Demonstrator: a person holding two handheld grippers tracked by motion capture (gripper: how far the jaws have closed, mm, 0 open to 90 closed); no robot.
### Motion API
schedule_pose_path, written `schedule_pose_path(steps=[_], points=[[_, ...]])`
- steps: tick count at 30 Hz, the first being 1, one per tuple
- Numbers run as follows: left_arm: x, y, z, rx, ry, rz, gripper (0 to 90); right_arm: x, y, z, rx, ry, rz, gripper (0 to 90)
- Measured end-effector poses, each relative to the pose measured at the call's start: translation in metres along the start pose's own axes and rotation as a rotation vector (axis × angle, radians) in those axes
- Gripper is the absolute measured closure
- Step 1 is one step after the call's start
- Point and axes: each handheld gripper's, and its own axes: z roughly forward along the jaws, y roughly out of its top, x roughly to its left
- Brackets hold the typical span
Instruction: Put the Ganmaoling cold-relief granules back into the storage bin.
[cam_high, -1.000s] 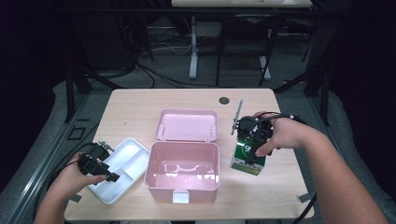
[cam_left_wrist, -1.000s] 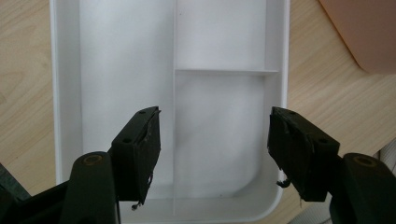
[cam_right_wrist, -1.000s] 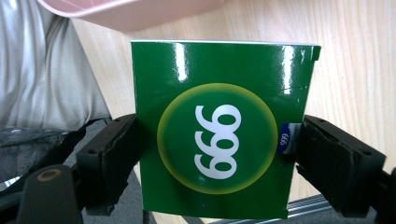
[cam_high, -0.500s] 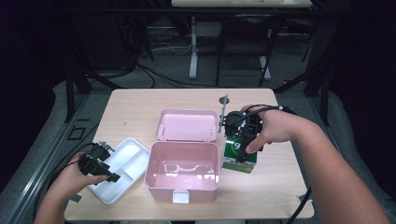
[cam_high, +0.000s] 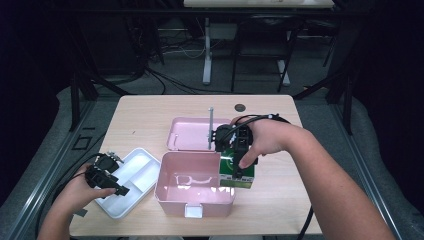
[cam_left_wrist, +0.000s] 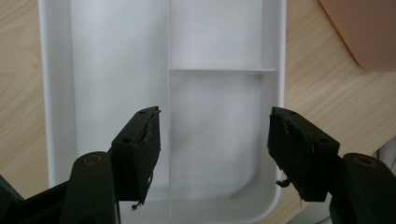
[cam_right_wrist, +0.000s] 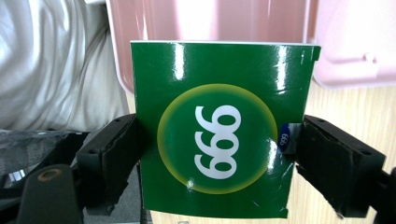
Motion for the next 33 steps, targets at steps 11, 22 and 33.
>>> schedule_pose_path(steps=[11,22,33], points=[[0.001,-0.002,-0.003,-0.007,0.001,-0.001,34.8,0.007,0.038,0.005,-0.006,0.006,-0.059,16.3],[0.001,-0.002,-0.002,-0.004,0.002,-0.008,34.8,0.008,0.048,0.017,0.008,0.004,-0.082,16.3],[0.000,-0.001,-0.002,-0.002,0.002,-0.009,34.8,0.005,0.047,0.041,0.010,0.023,-0.067,16.3]])
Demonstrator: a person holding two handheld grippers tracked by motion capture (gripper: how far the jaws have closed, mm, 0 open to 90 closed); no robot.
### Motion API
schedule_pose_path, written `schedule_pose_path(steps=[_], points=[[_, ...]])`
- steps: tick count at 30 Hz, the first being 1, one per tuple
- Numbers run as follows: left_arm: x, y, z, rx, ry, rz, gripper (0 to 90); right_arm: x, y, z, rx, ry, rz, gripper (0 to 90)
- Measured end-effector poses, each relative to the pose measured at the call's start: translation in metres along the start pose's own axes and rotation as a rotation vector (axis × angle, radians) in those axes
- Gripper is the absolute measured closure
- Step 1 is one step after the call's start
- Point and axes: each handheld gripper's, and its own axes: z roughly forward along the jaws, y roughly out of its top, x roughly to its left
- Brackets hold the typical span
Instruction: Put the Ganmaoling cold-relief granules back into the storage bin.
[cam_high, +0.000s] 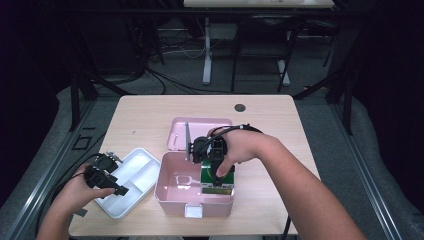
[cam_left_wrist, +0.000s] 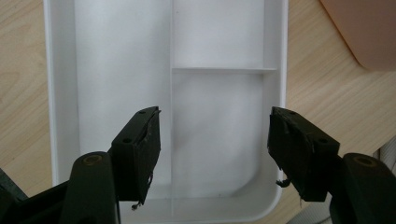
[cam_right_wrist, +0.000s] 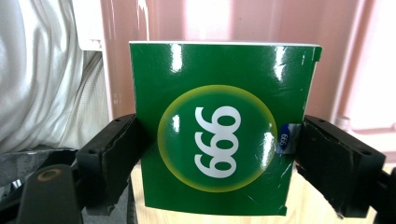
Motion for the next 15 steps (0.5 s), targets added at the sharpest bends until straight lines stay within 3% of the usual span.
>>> schedule_pose_path(steps=[15], points=[[0.000,0.000,0.001,0.001,0.000,-0.002,34.8,-0.005,0.001,0.034,0.008,0.003,0.019,16.2]])
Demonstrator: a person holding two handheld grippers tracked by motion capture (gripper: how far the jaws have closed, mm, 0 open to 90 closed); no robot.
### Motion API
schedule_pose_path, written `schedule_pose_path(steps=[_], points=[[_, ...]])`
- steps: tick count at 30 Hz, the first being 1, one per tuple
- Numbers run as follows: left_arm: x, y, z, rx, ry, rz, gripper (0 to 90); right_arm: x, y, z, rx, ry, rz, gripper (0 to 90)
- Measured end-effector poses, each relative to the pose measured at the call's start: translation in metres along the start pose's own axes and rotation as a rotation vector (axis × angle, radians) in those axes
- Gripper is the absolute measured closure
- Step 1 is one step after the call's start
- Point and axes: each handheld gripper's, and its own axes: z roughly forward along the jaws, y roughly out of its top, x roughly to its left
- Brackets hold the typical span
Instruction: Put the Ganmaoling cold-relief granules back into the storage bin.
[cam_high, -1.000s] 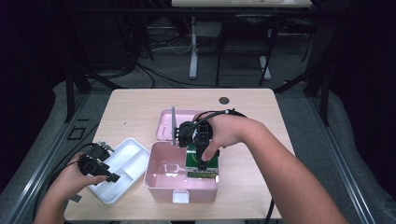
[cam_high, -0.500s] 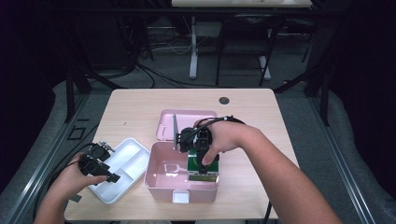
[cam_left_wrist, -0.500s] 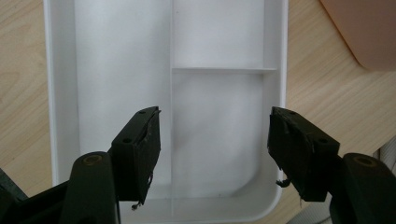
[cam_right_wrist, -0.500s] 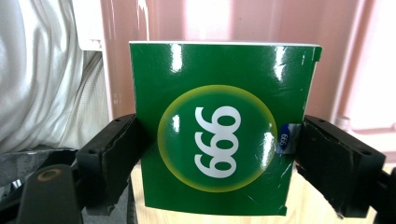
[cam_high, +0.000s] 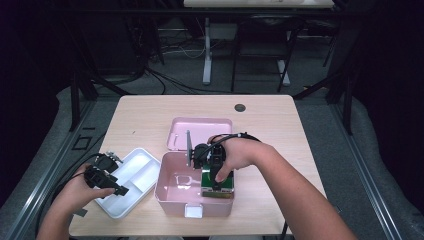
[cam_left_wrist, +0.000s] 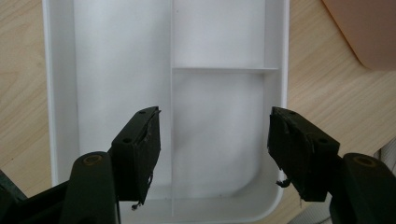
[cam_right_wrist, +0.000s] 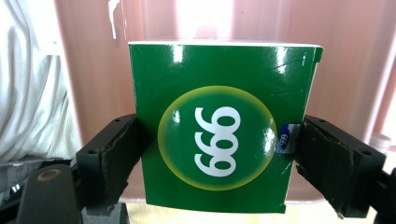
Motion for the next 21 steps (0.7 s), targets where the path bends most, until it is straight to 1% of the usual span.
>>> schedule_pose_path(steps=[2,5,7,10,11,12,13,14,15,21], points=[[0.000,0.000,0.000,-0.001,-0.002,-0.001,34.8,0.000,0.000,0.004,-0.003,0.005,0.005,16.2],[0.000,0.000,0.001,0.005,0.000,0.001,34.8,0.000,0.000,0.009,0.013,0.000,-0.004,16.2],[0.000,0.000,0.001,0.007,0.000,0.002,34.8,0.000,0.000,0.012,0.008,0.005,0.001,16.1],[0.000,0.000,0.001,0.005,0.000,0.001,34.8,-0.001,0.001,0.016,0.016,0.008,0.000,16.2],[0.000,0.000,0.001,0.005,0.001,0.001,34.8,-0.001,0.001,0.017,0.017,0.012,-0.001,26.1],[0.000,0.000,0.001,0.005,0.001,0.001,34.8,-0.002,0.001,0.016,0.015,0.003,-0.011,38.4],[0.000,0.000,0.001,0.006,0.001,0.002,34.9,-0.004,0.001,0.014,-0.011,0.010,0.012,34.9],[0.000,0.000,0.001,0.006,0.001,0.001,34.8,-0.004,0.001,0.013,-0.026,0.007,0.014,35.7],[0.000,0.000,0.001,0.006,0.001,0.002,34.9,-0.005,0.001,0.011,-0.039,0.007,0.019,34.6],[0.000,0.000,0.000,0.005,0.003,0.006,34.8,-0.003,0.002,0.012,-0.029,0.016,0.011,31.5]])
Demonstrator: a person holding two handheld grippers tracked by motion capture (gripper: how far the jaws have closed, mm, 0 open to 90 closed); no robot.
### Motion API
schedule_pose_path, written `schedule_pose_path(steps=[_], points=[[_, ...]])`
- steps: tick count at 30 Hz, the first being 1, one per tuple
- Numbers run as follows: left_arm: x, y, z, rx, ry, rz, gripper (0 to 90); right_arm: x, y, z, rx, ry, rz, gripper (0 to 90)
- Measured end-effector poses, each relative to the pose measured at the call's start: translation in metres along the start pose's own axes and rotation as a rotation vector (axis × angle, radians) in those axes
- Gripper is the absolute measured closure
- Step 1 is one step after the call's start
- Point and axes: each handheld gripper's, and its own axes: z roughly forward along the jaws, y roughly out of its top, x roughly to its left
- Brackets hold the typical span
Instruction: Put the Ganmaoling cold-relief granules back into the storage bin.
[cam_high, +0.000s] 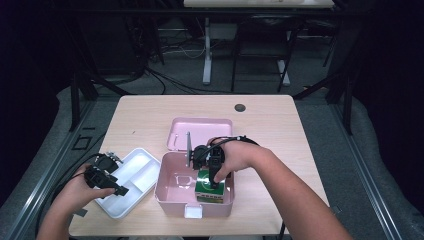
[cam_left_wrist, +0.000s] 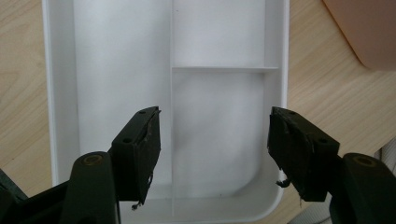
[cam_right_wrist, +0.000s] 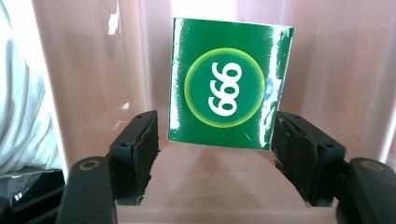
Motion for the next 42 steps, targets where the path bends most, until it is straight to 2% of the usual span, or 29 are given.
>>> schedule_pose_path(steps=[5,13,16,18,22,25,28,31,35,42], points=[[-0.001,0.000,0.000,-0.002,0.000,0.007,34.9,0.000,0.000,0.002,0.007,-0.008,0.003,27.8],[-0.001,0.000,0.000,-0.002,0.007,0.006,34.9,0.001,-0.009,-0.009,-0.029,-0.016,0.018,27.6],[-0.001,0.001,0.000,0.001,0.008,0.013,34.9,0.004,-0.013,-0.014,-0.040,-0.041,0.023,27.3],[-0.002,0.001,0.000,-0.002,0.007,0.015,34.9,0.005,-0.013,-0.014,-0.044,-0.041,0.017,26.8],[-0.001,0.001,0.000,-0.003,0.010,0.016,34.9,0.006,-0.011,-0.007,-0.043,-0.044,0.023,26.0],[-0.001,0.001,0.001,-0.001,0.009,0.020,35.6,0.005,-0.010,-0.002,-0.052,-0.027,0.040,26.0],[-0.002,0.001,0.002,0.003,0.011,0.022,36.4,0.005,-0.009,0.005,-0.037,-0.032,0.036,24.8],[-0.002,0.001,0.002,0.001,0.014,0.026,36.9,0.004,-0.008,0.012,-0.036,-0.028,0.051,21.8],[-0.003,0.002,0.003,0.009,0.021,0.038,38.0,0.005,-0.009,0.017,-0.031,-0.026,0.047,22.1],[-0.004,0.002,0.007,0.043,0.040,0.053,41.0,0.009,-0.020,-0.001,-0.069,-0.039,0.059,25.1]])
